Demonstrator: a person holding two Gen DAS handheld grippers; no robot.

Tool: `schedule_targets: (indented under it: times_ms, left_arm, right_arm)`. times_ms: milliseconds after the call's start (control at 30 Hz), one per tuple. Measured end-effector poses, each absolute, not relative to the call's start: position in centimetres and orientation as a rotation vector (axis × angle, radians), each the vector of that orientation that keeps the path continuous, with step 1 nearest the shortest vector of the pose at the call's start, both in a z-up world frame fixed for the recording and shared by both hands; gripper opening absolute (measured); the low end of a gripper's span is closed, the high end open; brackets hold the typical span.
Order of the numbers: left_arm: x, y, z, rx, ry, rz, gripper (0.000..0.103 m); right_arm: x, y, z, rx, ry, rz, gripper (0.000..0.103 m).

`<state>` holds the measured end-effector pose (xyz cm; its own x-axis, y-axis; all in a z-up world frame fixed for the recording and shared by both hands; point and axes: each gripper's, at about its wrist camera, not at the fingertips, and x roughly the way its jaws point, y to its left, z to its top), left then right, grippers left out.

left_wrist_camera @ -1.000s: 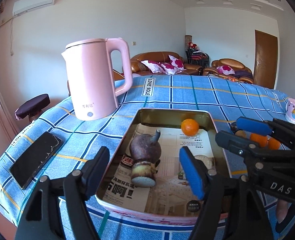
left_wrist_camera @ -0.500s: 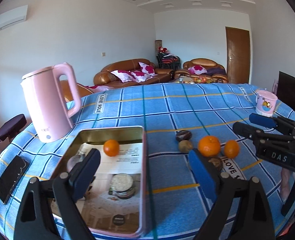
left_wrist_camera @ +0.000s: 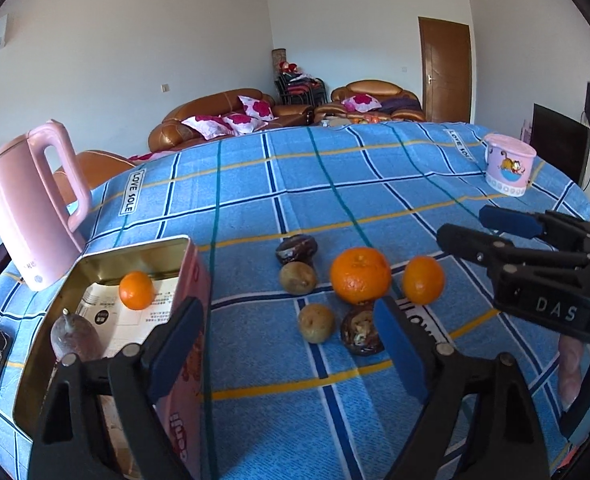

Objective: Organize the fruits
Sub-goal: 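Grasp an orange on the tablecloth with the right tool, then grasp the brown round fruit with the left tool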

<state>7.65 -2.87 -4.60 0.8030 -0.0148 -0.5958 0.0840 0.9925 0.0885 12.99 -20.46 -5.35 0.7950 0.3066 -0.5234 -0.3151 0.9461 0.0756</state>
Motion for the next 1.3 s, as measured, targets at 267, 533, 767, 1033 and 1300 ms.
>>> schedule_targets:
  times_ms: [267, 533, 767, 1033, 1300]
  left_arm:
    - [7.3, -1.9, -4.8, 0.091, 0.644, -0.048, 0.089]
    - [6.9, -2.7, -4.7, 0.089, 0.647, -0.084, 0.082]
    - [7.2, -4.7, -5.1, 0.099, 0.687, -0.169, 0.060]
    - [8.3, -6.2, -6.0, 0.107, 0.763, -0.228, 0.056]
    - [9.7, -7.5, -6.4, 0.154, 0.773, -0.194, 0.054]
  right_arm:
    - [15.3, -17.8, -7.6, -0.098, 0.740, 0.429, 0.063]
    - [15.9, -17.0, -8.6, -0.112, 0.816, 0.478, 0.040]
    - [15.6, -18.7, -7.7, -0.047, 0.758, 0.404, 0.040]
    - [15.8, -19.3, -7.4, -0.026, 0.747, 0.381, 0.040]
    - [15.8, -19.3, -7.3, -0.029, 0.741, 0.374, 0.040]
